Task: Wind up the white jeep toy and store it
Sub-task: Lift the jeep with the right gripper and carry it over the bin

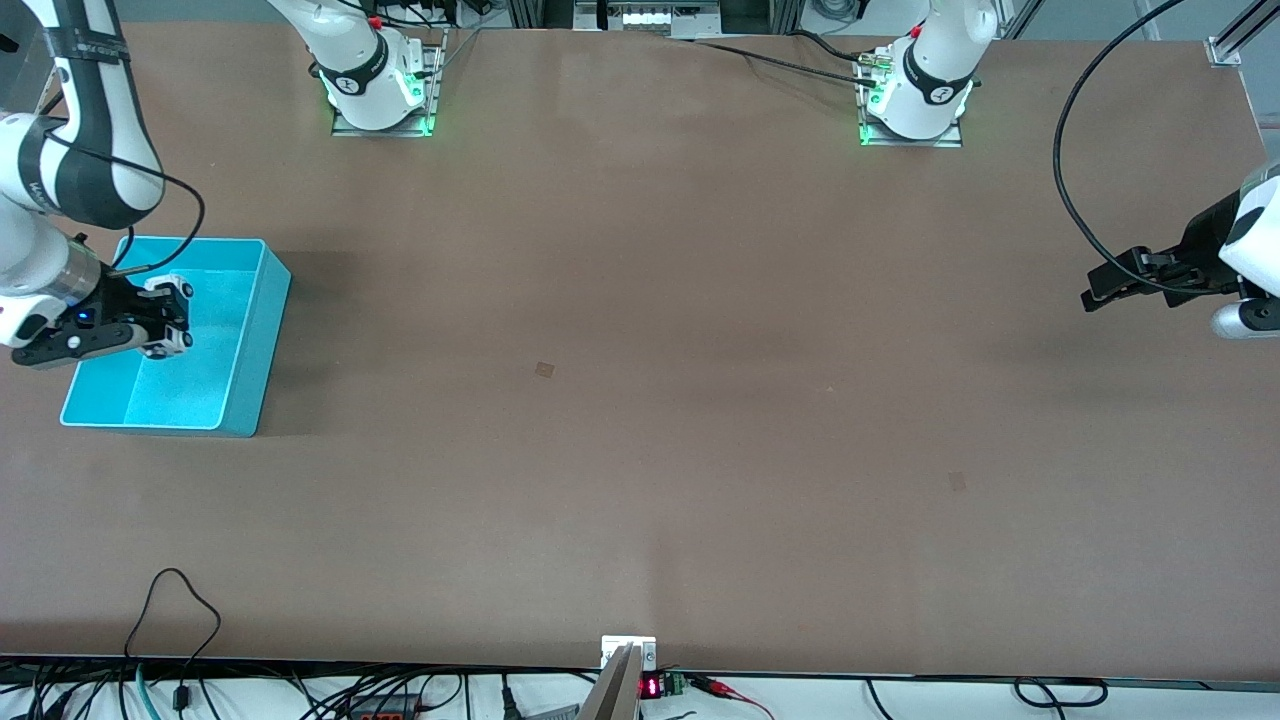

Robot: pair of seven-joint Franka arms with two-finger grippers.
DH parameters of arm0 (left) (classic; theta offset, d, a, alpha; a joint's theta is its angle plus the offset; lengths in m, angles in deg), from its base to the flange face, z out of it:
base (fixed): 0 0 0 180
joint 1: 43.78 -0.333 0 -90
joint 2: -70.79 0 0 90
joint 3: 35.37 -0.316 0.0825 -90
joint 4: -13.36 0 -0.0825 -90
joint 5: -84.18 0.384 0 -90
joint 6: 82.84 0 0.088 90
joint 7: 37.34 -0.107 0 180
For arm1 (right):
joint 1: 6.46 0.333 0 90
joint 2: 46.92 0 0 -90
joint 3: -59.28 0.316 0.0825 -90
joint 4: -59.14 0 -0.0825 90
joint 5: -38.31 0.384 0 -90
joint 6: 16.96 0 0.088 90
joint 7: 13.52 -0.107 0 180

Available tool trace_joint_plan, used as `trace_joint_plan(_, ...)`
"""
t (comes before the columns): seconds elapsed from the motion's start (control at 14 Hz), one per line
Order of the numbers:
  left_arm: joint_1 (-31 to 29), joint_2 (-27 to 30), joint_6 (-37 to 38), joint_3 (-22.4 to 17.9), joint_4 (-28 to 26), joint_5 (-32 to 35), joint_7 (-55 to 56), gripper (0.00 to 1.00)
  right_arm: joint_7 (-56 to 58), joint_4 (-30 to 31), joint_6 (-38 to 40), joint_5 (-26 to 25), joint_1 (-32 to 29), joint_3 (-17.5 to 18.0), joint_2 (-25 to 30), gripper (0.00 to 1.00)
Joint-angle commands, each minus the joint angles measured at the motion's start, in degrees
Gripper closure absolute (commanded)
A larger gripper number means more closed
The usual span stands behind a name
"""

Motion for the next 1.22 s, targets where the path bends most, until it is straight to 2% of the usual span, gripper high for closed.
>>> trace_joint_plan(0.0, -0.46, 0.65, 1.03, 0.32, 0.08, 0.15, -0.11, 0.0, -6.34, 0.25, -1.88, -0.62, -2.65, 0.65, -2.92, 1.0)
trace_joint_plan(0.14, -0.46, 0.65, 1.03, 0.31, 0.08, 0.15, -0.11, 0.0, -9.96, 0.6, -3.64, -0.79, -4.41, 0.65, -5.82, 1.0)
trace_joint_plan(0.5, -0.37, 0.73, 1.47, 0.31, 0.08, 0.15, 0.06, 0.0, -9.18, 0.69, -10.59, -0.97, -6.52, 0.65, -12.24, 1.0)
trace_joint_plan(1.07, -0.37, 0.73, 1.12, 0.49, 0.17, 0.15, 0.15, 0.0, -9.62, 0.6, -12.35, -0.97, -6.53, 0.83, -15.59, 1.0)
trace_joint_plan(1.15, -0.37, 0.73, 1.03, 0.58, 0.17, 0.15, 0.15, 0.0, -9.8, 0.6, -12.35, -0.97, -6.53, 0.91, -15.68, 0.92)
